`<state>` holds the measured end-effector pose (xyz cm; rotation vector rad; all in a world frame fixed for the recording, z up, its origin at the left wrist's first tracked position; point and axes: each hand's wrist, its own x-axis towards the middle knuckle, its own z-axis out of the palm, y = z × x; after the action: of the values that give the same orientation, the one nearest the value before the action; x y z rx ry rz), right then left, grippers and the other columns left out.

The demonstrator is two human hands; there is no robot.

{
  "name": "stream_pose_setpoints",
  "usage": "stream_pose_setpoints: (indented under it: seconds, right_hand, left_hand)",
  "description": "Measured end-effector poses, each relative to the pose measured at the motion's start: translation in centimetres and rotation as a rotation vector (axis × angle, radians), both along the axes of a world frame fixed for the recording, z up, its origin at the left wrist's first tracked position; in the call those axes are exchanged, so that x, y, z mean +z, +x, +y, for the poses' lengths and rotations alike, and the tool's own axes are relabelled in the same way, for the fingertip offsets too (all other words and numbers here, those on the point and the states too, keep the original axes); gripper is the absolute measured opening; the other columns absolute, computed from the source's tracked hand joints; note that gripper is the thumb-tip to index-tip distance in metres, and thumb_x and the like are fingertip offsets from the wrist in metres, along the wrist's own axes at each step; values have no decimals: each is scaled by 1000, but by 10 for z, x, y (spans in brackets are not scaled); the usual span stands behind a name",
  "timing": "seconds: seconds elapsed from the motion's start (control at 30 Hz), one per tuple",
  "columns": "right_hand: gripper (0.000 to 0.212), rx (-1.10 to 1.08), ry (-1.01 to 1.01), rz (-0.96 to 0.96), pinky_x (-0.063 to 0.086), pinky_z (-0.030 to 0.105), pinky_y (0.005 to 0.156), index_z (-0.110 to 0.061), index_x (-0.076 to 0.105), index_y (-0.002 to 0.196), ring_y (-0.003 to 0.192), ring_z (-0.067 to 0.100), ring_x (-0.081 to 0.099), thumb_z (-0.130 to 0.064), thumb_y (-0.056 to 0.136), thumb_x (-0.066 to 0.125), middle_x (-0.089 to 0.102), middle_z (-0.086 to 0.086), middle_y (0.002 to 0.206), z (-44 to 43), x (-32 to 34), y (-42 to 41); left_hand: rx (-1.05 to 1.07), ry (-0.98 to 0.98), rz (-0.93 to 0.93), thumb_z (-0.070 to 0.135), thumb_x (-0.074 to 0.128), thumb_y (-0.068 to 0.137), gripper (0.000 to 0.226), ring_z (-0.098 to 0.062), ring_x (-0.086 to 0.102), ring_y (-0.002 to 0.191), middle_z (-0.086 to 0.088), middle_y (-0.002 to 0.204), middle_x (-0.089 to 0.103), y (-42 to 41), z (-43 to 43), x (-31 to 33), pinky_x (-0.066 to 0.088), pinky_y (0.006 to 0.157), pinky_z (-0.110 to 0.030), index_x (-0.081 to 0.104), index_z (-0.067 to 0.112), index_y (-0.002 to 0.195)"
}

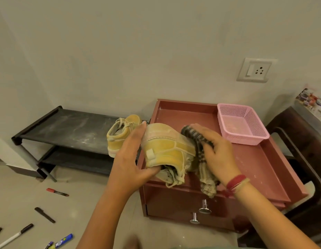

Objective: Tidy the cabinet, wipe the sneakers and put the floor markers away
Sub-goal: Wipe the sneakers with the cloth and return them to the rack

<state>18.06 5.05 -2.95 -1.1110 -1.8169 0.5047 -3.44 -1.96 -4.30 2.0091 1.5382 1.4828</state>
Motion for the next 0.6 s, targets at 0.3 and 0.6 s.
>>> stream_pose_setpoints:
  seconds: [0.3,0.6]
  right_hand:
    - [55,19,-52,-12,33,3,97,-20,60,123,111,-6,48,15,82,49,59,-10,119,-11,-27,-14]
    - [49,181,147,-267,30,24,108,-13,59,122,127,13,44,6,78,46,54,4,133,-28,-27,-34]
  left_hand:
    - [5,-208,295,65,65,61,100,-4,42,110,12,132,30,-5,7,-23,47,84,-23,21,36,147]
    - [65,-55,404,53,65,59,94,-18,53,117,-6,131,53,15,13,-17,51,90,-32,45,7,139]
